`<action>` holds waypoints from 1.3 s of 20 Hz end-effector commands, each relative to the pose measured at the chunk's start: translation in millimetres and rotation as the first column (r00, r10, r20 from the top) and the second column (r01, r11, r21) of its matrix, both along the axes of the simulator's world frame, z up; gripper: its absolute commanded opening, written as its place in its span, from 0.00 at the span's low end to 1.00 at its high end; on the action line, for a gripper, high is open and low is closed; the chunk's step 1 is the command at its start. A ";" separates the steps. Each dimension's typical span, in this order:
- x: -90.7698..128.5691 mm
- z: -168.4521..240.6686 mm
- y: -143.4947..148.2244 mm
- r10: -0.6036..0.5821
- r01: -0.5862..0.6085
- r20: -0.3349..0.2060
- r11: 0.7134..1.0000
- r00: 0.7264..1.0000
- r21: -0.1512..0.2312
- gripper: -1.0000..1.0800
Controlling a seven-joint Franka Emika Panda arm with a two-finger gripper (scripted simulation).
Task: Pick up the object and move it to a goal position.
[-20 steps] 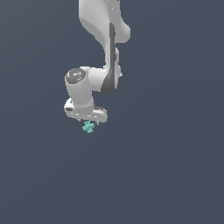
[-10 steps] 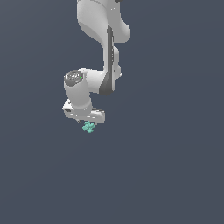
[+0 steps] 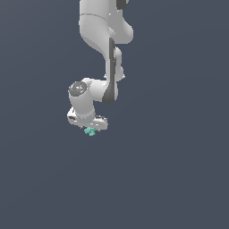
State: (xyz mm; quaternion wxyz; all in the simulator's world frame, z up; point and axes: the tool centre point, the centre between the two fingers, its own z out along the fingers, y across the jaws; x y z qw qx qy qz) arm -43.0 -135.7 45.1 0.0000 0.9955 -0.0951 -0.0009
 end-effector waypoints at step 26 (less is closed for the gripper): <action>33.1 17.7 42.7 0.000 0.000 0.003 1.000 1.000 -0.001 0.00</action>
